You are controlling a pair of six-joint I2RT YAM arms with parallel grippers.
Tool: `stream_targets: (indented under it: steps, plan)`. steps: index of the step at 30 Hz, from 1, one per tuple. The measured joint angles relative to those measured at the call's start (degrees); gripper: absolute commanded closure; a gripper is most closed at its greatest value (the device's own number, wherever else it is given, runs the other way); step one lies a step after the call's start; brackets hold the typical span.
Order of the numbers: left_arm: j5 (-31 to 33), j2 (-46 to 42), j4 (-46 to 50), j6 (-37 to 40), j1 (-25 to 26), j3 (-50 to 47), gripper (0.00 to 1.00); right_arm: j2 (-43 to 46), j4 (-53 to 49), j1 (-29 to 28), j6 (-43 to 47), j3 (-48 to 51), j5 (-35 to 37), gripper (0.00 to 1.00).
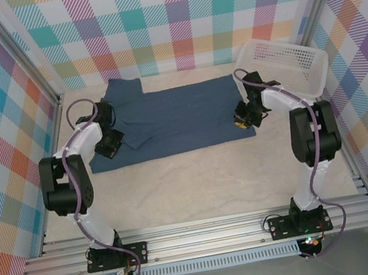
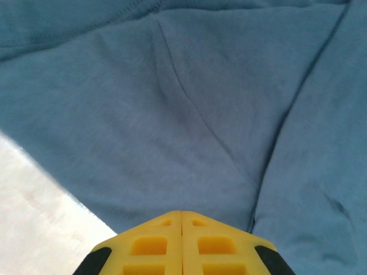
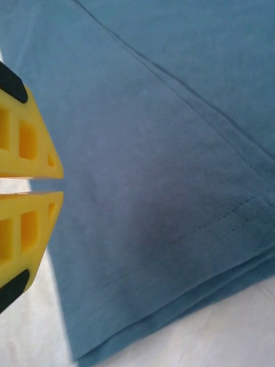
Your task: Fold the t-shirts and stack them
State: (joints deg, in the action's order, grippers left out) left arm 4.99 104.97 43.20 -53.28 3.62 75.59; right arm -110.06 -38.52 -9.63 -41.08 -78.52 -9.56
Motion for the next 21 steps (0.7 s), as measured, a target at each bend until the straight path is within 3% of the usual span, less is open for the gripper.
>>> stream_targets:
  steps: [5, 9, 21]
  plan:
    - [-0.33, 5.81, -1.40, -2.71, -0.48, 0.00, 0.98, -5.55, -0.07, -0.28, -0.04, -1.62, -0.11, 0.86]
    - [1.20, 4.81, -1.60, -4.74, -0.48, -2.56, 0.98, -5.29, 0.04, -0.68, -0.44, -0.35, 0.07, 0.82]
    - [5.14, -16.24, 1.95, -6.56, -0.48, -27.50, 0.98, 9.09, -6.51, -6.93, -3.78, 18.43, 4.92, 0.78]
